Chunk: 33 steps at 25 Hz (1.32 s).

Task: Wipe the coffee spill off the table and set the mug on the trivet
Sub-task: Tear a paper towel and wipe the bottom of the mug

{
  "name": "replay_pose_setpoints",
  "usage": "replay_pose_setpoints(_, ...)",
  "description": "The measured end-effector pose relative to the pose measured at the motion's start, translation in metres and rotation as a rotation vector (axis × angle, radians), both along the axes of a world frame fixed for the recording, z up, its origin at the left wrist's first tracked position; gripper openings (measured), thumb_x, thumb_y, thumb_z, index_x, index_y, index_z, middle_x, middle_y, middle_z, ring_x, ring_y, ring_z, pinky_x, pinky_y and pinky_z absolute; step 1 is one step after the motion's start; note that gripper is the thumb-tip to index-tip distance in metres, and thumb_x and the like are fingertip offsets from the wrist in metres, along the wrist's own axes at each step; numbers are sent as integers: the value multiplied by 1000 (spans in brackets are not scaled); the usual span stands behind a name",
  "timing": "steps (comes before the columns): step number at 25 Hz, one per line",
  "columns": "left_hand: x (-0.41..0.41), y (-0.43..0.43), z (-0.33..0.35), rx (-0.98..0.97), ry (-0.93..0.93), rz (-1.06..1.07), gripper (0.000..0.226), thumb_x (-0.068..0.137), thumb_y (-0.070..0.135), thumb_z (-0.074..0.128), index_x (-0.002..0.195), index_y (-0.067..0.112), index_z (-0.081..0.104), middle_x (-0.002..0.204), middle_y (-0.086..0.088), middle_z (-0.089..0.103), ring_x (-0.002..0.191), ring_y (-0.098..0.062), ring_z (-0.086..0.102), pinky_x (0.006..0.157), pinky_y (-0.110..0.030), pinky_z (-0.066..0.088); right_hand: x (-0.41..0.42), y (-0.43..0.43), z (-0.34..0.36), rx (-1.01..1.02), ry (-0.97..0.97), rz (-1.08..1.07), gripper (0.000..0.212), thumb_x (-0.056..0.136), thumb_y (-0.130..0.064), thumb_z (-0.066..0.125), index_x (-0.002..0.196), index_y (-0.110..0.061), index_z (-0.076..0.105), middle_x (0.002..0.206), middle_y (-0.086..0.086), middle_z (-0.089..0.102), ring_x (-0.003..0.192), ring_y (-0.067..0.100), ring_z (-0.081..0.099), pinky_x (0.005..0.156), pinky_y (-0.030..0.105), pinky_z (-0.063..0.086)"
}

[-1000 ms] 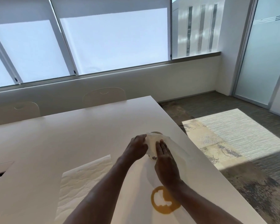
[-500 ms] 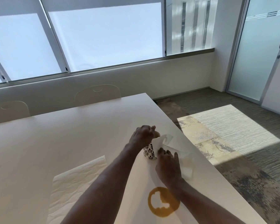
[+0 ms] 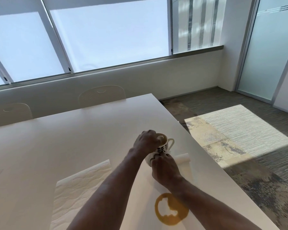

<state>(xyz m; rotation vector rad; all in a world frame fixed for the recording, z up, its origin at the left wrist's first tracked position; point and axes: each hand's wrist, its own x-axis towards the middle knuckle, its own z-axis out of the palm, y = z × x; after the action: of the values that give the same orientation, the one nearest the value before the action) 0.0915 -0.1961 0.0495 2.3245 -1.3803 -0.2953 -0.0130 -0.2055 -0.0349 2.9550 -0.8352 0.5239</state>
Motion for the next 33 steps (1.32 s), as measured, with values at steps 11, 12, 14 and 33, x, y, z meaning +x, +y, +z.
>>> replay_pose_setpoints(11, -6, -2, -9, -72, -73, -10, 48, 75, 55, 73, 99, 14, 66, 98, -9, 70, 81, -21, 62, 58, -28, 41, -52, -66, 10, -20, 66, -131, 29, 80, -12, 48, 90, -15, 75, 90, 7, 76, 82, 28, 69, 82, 36, 50)
replay_pose_setpoints(12, -7, -2, -12, -83, -61, -14, 51, 75, 56, 72, 105, 15, 65, 103, -8, 69, 88, -22, 64, 62, -28, 45, -57, -69, 13, -13, 45, -162, 27, 78, -10, 49, 87, -15, 74, 86, 8, 76, 80, 29, 70, 79, 37, 51)
replay_pose_setpoints(14, -10, -3, -18, -80, -27, -9, 71, 73, 60, 72, 124, 13, 57, 122, -10, 62, 110, -25, 60, 79, -32, 49, -66, -76, 19, 34, -78, -259, 22, 75, -6, 52, 78, -15, 72, 78, 9, 74, 74, 34, 69, 71, 37, 50)
replay_pose_setpoints(33, -16, 10, -17, -336, 183, 109, 116, 57, 55, 82, 152, 26, 21, 143, -12, 51, 128, -30, 49, 102, -43, 48, -74, -95, 9, 1549, -1151, -439, 37, 89, 4, 45, 122, -6, 58, 93, 18, 66, 82, 35, 62, 63, 38, 53)
